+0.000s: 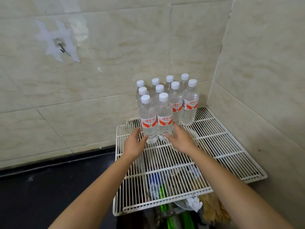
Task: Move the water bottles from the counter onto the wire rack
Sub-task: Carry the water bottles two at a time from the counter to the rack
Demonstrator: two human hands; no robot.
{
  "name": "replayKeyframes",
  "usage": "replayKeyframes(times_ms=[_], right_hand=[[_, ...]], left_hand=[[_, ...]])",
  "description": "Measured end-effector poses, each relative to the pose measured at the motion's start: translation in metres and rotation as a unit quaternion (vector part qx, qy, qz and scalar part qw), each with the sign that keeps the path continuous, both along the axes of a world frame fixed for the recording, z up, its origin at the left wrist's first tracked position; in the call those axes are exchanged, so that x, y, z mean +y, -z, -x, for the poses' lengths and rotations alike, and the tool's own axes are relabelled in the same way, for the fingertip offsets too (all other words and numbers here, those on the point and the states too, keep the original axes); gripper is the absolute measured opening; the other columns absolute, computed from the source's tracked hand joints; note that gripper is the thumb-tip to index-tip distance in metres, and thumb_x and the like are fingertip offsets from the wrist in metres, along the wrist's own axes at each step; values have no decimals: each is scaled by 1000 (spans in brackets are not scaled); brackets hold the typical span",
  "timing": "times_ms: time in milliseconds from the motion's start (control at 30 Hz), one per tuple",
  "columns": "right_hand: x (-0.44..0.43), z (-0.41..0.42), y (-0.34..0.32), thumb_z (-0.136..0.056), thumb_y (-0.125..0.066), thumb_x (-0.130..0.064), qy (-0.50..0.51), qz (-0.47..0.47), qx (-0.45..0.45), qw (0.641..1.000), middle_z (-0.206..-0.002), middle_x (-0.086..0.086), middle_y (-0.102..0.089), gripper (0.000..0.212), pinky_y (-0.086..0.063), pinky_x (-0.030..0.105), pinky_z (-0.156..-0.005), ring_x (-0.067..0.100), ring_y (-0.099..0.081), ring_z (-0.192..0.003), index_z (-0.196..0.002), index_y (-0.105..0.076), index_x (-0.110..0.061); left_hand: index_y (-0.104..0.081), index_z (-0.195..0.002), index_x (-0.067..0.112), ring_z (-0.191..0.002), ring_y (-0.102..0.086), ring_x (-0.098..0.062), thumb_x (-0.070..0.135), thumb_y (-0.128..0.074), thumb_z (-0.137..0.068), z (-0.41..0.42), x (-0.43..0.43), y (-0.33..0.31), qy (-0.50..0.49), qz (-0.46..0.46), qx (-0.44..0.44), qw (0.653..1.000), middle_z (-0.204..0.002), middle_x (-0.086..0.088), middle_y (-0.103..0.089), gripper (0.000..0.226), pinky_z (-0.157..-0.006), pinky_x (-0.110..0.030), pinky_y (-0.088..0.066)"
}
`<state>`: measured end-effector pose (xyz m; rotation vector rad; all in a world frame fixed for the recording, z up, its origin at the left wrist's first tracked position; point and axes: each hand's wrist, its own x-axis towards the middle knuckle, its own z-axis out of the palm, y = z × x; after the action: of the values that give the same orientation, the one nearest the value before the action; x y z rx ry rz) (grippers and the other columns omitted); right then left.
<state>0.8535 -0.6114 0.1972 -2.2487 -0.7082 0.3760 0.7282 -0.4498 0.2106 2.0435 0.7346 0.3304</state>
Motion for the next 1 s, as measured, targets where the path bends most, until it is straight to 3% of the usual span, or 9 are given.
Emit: replayKeyframes(times_ms=[67, 167, 233, 367, 500, 667, 1000], right_hand=[[-2, 9, -4, -100, -52, -51, 20, -2, -36, 999, -170, 4, -12, 81, -25, 51, -121, 28, -19, -155, -162, -7, -24], [-7, 32, -17, -103, -36, -59, 45, -1, -218, 975, -168, 7, 20, 81, -11, 46, -122, 30, 2, -157, -161, 10, -26], [-3, 44, -20, -103, -30, -62, 21, -5, -316, 948, -168, 12, 22, 80, 0, 49, -125, 31, 12, -156, -161, 10, -27], [24, 69, -10, -100, -25, -66, -50, 2, -367, 929, -168, 18, 10, 78, 1, 53, -126, 34, 8, -157, -163, -5, -24], [60, 106, -1, -102, -29, -63, -122, -5, -364, 924, -169, 16, 9, 77, 1, 51, -126, 31, 10, -157, -163, -5, -24], [112, 188, -10, -102, -29, -61, -183, -25, -364, 913, -170, 16, 2, 73, -5, 54, -126, 33, 4, -157, -162, -16, -22], [256, 450, -21, -103, -27, -62, -308, -78, -365, 875, -170, 14, 6, 72, 2, 48, -126, 32, 7, -157, -162, -14, -23]], left_hand=[[-33, -154, 18, -144, -41, -24, 42, -56, -100, 13, 5, -9, -6, -84, -7, 996, -157, -4, -42, 64, -116, -45, -37], [-30, -156, 19, -151, -27, -24, 53, -45, -101, 44, 8, -26, -25, -216, -37, 975, -164, -5, -29, 67, -122, -44, -25], [-26, -158, 22, -155, -14, -25, 56, -40, -102, 68, 12, -29, -53, -306, -33, 950, -168, -8, -17, 67, -123, -46, -16], [-21, -159, 28, -156, 0, -30, 62, -29, -100, 118, 23, -21, -90, -435, 49, 894, -169, -11, -4, 70, -122, -56, -9], [-29, -157, 24, -155, -8, -34, 63, -26, -99, 175, 38, -15, -125, -458, 109, 873, -168, -13, -9, 71, -119, -64, -16], [-36, -154, 19, -153, -18, -38, 57, -31, -98, 274, 73, -21, -205, -428, 129, 871, -166, -16, -18, 68, -117, -65, -22], [-38, -153, 18, -151, -23, -35, 56, -29, -98, 580, 144, -27, -344, -410, 188, 824, -164, -14, -27, 68, -117, -62, -24]])
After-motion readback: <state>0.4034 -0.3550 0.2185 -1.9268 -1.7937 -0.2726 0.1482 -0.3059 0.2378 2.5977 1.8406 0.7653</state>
